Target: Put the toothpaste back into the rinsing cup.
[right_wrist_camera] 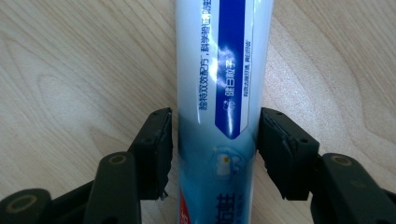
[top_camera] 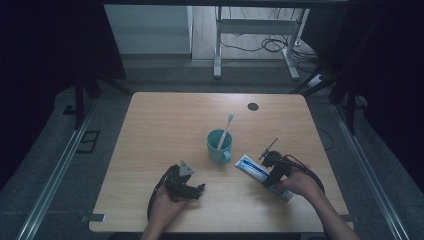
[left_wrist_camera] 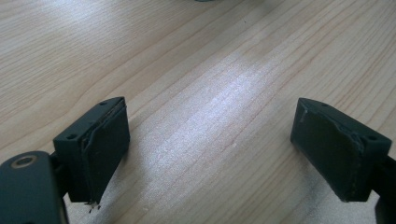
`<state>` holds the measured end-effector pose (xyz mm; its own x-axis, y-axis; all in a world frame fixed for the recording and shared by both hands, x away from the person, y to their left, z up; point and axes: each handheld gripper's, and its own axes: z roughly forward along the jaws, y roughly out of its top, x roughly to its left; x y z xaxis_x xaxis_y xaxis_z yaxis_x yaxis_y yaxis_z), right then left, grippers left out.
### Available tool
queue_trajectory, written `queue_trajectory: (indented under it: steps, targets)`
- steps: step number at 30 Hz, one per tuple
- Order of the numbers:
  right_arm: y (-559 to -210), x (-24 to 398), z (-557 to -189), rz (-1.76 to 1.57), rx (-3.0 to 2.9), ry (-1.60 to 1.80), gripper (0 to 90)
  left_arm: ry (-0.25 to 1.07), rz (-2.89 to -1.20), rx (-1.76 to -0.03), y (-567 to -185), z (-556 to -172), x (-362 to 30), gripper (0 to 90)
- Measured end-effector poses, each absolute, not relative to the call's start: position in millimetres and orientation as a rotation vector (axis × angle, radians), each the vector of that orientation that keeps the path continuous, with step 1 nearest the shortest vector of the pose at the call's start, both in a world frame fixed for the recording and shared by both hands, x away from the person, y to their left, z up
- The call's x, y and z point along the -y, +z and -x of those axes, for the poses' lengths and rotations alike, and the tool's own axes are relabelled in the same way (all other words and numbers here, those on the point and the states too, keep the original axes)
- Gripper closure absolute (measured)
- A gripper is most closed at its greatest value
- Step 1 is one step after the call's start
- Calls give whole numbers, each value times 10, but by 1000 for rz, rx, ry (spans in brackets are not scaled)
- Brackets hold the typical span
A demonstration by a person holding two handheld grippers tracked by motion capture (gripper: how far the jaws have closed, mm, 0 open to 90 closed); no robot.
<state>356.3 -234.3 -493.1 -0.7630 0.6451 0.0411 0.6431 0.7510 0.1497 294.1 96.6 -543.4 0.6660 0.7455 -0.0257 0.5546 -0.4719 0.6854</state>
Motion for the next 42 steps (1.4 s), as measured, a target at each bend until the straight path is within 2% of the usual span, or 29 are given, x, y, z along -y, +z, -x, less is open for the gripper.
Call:
queue_trajectory:
  steps: [13,19,22,42]
  targets:
    - [-4972,2248,-3657,-1083,-2965,143,504,363,-2202,-998,-5434,-2941,-967,120]
    - [-4917,2263,-3653,-1105,-2948,168,659,363,-2202,-998,-5434,-2941,-966,120]
    - [-4905,2270,-3646,-1101,-2939,182,685,363,-2202,-998,-5434,-2941,-966,120]
    - [-4872,2314,-3603,-1062,-2915,255,708,363,-2202,-998,-5434,-2941,-966,120]
